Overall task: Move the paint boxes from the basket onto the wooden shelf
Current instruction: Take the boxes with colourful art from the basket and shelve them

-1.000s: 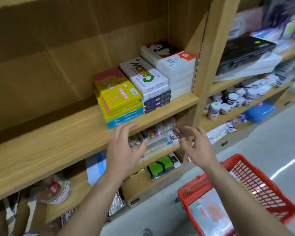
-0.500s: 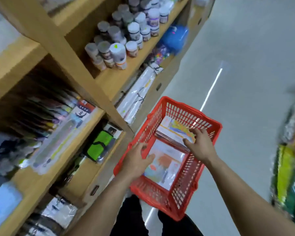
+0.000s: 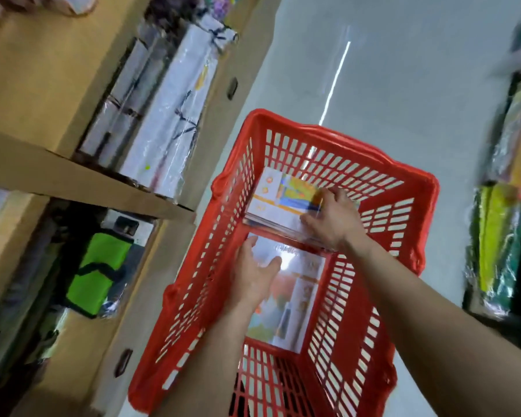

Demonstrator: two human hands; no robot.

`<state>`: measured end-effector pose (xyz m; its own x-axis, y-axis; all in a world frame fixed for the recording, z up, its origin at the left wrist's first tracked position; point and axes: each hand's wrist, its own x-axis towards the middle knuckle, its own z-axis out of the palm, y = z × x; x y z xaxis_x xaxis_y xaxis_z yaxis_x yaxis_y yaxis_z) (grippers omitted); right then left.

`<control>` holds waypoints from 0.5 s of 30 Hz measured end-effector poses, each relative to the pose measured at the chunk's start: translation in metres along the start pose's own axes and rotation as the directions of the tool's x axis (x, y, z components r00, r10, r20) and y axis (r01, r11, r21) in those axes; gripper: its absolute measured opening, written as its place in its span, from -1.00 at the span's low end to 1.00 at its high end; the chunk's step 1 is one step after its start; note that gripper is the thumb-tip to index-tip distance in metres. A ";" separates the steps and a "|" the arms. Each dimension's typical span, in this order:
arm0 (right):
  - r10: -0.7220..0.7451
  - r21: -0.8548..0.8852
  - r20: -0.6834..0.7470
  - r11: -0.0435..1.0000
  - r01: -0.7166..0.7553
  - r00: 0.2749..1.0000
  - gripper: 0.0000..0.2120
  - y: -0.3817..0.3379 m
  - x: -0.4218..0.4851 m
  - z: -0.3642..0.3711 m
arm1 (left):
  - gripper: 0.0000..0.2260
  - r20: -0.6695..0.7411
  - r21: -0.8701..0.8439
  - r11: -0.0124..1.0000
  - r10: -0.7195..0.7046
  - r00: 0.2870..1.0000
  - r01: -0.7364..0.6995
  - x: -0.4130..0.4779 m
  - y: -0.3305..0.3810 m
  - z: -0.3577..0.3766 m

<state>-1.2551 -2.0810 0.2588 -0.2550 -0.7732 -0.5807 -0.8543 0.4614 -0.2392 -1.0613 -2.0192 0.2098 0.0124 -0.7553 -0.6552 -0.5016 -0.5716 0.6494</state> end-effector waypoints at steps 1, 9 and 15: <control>0.009 -0.011 -0.032 1.000 -0.009 0.999 -0.34 0.002 0.003 0.006 | -0.37 0.006 0.001 1.000 -0.007 1.000 0.007 0.004 -0.003 0.002; 0.047 -0.128 -0.091 0.990 -0.058 0.995 0.07 0.013 0.006 0.039 | -0.41 0.036 0.087 0.993 0.071 0.997 -0.073 0.005 -0.035 -0.007; 0.073 -0.136 -0.076 0.987 -0.083 0.994 0.16 0.019 0.018 0.040 | -0.43 0.043 0.071 0.995 0.064 0.997 -0.067 0.008 -0.027 -0.007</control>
<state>-1.2577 -2.0683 0.2127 -0.3509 -0.7681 -0.5356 -0.8837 0.4609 -0.0820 -1.0418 -2.0122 0.1894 -0.0572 -0.7759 -0.6283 -0.5612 -0.4955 0.6630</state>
